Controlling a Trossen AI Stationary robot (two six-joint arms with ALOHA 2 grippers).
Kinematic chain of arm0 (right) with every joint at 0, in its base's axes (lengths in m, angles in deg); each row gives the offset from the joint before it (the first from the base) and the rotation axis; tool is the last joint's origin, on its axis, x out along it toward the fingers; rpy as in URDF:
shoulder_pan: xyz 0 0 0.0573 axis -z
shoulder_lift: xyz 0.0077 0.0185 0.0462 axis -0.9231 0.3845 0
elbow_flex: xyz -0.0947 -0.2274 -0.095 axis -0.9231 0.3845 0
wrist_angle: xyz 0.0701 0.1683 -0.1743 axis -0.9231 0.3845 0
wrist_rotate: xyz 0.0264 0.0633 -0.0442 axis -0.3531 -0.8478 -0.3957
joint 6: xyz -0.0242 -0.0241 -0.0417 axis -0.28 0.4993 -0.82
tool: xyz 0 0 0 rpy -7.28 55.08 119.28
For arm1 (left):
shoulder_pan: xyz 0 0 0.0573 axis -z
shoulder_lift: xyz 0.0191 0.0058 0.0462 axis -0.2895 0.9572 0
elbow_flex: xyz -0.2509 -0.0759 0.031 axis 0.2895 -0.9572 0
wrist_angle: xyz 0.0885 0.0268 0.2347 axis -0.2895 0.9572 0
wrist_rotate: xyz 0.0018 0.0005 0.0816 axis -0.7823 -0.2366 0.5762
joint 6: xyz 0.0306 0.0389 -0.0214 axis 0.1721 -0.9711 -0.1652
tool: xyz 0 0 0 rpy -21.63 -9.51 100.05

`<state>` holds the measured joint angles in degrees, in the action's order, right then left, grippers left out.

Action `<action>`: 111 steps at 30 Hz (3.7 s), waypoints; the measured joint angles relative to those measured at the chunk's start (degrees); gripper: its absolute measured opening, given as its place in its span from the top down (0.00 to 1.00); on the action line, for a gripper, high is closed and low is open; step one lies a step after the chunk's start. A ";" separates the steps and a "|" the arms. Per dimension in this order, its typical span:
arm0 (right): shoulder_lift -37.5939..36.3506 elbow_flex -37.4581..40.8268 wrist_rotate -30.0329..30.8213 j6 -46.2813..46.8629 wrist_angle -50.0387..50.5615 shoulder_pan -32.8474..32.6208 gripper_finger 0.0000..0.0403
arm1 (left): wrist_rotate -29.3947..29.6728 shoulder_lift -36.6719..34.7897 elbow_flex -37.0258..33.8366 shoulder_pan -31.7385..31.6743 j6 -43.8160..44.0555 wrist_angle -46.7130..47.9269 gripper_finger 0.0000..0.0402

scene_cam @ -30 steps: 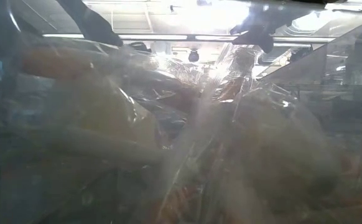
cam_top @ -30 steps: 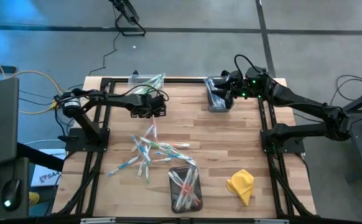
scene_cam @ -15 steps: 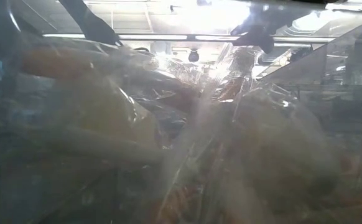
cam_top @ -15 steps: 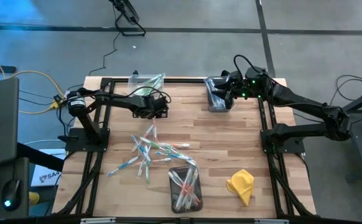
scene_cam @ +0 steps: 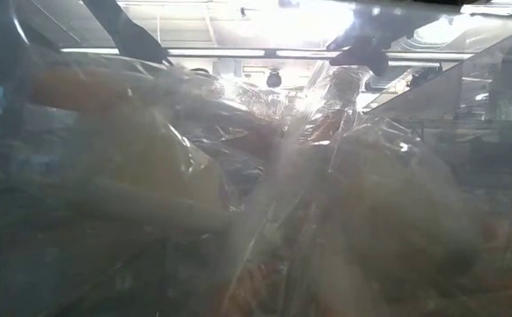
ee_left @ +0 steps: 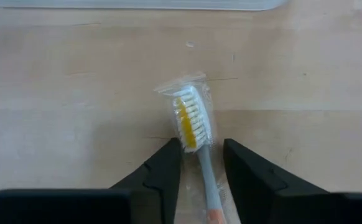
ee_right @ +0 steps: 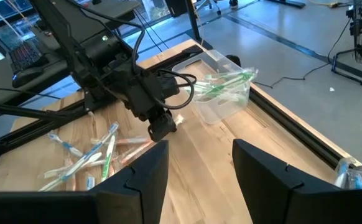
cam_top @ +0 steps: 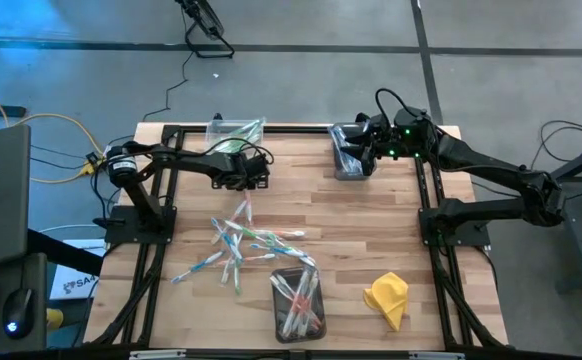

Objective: Pick & Place Toothbrushes
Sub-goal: Put the orange toothbrush into the bottom black bin

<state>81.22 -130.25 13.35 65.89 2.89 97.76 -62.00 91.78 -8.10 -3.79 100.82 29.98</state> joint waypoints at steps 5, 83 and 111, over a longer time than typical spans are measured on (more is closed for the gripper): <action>0.00 0.00 0.01 -0.13 1.25 0.00 0.57 | -0.36 0.02 -0.02 0.00 0.01 -0.57 0.80; -0.79 0.00 -1.69 -3.88 5.61 2.67 0.57 | -48.64 -3.54 40.79 4.56 -24.65 7.66 0.99; -0.79 0.00 -1.95 -11.11 7.59 6.51 0.57 | 18.08 1.43 40.66 44.72 13.13 -2.66 0.99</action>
<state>80.44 -130.25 11.39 54.78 10.47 104.27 -43.92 93.21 32.56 40.92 113.94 27.32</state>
